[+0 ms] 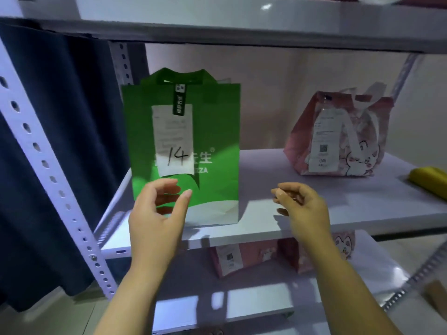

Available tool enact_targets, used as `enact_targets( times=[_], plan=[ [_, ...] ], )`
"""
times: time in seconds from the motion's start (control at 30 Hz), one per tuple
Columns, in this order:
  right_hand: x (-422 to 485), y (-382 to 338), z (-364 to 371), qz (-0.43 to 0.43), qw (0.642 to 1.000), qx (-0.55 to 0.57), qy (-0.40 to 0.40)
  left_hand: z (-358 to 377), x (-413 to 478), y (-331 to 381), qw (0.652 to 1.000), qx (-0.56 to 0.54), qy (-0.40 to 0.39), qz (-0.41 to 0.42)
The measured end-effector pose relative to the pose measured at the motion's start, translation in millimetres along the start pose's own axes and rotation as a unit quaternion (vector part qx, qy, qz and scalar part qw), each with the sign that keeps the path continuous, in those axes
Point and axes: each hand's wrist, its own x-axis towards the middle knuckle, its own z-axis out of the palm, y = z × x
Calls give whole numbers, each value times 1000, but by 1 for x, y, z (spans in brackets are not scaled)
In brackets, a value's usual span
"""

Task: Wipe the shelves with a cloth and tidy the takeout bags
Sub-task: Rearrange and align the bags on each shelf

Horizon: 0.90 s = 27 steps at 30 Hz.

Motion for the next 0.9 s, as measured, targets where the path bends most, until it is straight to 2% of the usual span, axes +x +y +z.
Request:
enact_targets(
  times=[0.23, 0.4, 0.5, 0.67, 0.8, 0.9],
  plan=[
    [35, 14, -79, 10, 999, -46, -23, 97, -25, 22, 993, -47, -106, 10],
    [81, 39, -138, 22, 993, -108, -33, 186, -35, 25, 981, -94, -157, -70],
    [111, 56, -174, 14, 989, -146, -14, 236, -30, 23, 974, -79, -185, -104],
    [161, 77, -221, 4, 979, -194, 56, 303, -12, 21, 974, -9, -185, -126],
    [196, 93, -243, 9, 970, -225, 93, 343, 2, 15, 978, 39, -141, -151],
    [219, 100, -247, 46, 969, -226, 85, 361, 9, 13, 971, 64, -142, -182]
  ],
)
